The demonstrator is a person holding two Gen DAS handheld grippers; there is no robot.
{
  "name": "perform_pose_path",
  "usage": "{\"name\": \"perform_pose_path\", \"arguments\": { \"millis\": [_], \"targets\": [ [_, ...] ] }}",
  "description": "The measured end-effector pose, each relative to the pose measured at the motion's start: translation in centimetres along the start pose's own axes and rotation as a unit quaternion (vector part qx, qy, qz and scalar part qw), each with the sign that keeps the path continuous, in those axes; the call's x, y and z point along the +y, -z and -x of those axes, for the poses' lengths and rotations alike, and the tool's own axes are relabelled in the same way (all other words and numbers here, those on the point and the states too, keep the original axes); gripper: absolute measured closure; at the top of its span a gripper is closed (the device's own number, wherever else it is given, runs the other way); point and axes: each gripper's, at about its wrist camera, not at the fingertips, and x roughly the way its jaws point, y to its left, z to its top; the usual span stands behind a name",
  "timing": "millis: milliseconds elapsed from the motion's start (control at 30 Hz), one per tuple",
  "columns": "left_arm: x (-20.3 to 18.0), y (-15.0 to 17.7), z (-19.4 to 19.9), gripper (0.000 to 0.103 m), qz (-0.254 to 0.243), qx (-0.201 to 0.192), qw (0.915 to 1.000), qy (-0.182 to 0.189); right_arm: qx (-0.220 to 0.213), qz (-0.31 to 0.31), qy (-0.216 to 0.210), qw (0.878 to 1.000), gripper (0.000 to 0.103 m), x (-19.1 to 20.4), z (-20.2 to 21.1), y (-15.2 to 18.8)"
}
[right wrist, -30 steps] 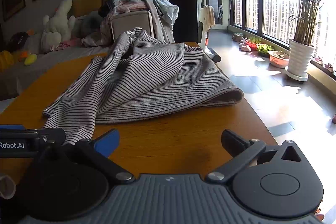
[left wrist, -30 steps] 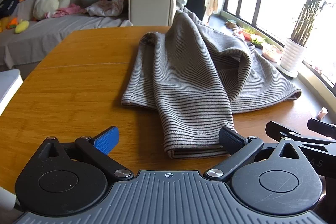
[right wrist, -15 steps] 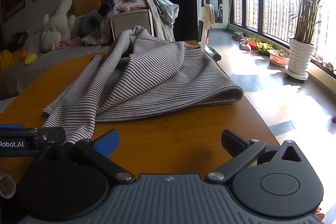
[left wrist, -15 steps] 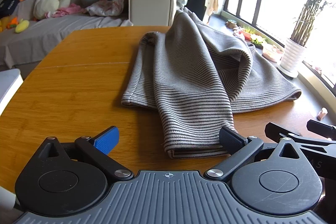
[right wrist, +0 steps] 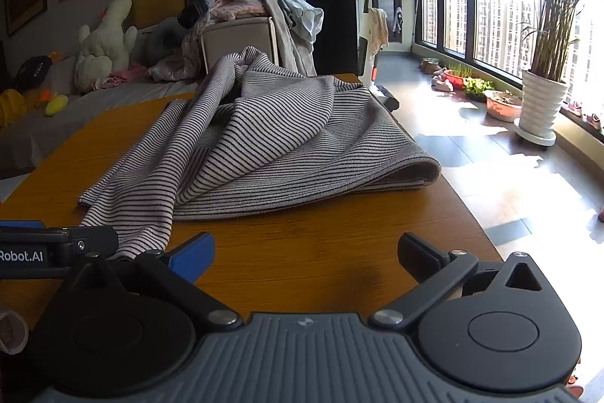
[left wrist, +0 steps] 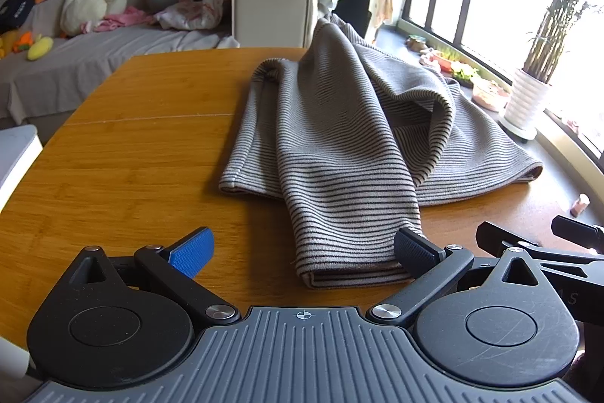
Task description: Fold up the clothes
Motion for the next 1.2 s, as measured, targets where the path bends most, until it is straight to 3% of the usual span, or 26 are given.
{"name": "perform_pose_path", "arguments": {
  "millis": [1200],
  "targets": [
    [-0.46,-0.03,0.38,0.000,-0.007,-0.005,1.0000,0.003,0.006,0.000,0.000,1.000,0.000,-0.37,-0.14,-0.06]
  ]
}}
